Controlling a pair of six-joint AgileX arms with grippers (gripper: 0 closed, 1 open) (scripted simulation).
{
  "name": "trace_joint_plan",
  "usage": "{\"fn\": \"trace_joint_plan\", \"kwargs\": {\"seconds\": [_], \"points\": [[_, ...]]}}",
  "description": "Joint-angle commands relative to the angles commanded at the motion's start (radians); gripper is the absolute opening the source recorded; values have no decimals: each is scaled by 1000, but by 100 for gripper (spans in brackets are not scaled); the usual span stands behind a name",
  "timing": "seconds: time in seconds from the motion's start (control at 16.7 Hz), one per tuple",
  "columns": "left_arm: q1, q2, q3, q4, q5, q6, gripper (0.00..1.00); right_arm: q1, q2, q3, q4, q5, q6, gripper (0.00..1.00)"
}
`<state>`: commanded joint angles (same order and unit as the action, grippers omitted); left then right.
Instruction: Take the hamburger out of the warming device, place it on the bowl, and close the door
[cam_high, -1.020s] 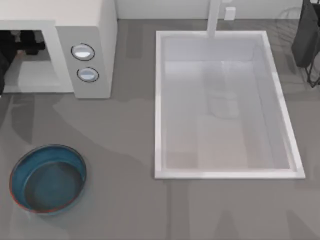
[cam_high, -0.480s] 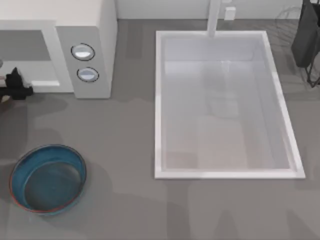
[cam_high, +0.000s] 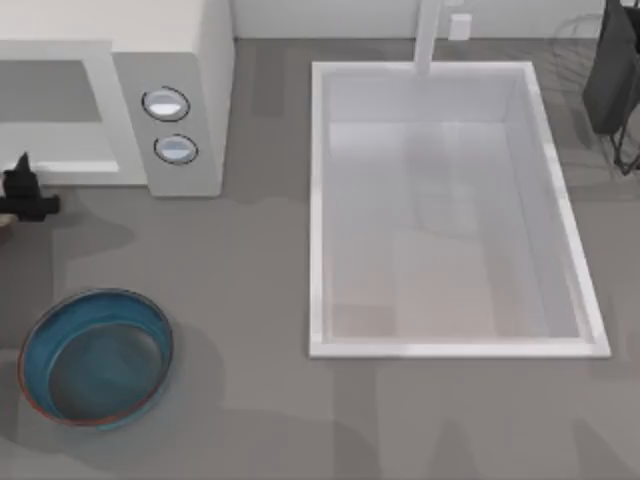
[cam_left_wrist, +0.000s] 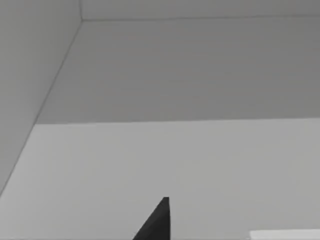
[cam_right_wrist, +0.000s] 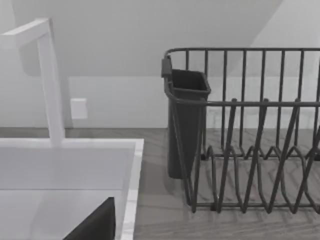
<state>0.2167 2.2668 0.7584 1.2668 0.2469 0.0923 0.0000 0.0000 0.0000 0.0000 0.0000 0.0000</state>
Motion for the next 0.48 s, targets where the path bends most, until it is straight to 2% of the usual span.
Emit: {"fn": "trace_joint_plan", "kwargs": {"seconds": [0.24, 0.48], "points": [[-6, -39, 8, -42, -3, 2, 0, 0, 0, 0, 0, 0, 0, 100], [-6, -197, 12, -209, -5, 2, 0, 0, 0, 0, 0, 0, 0, 100]]}}
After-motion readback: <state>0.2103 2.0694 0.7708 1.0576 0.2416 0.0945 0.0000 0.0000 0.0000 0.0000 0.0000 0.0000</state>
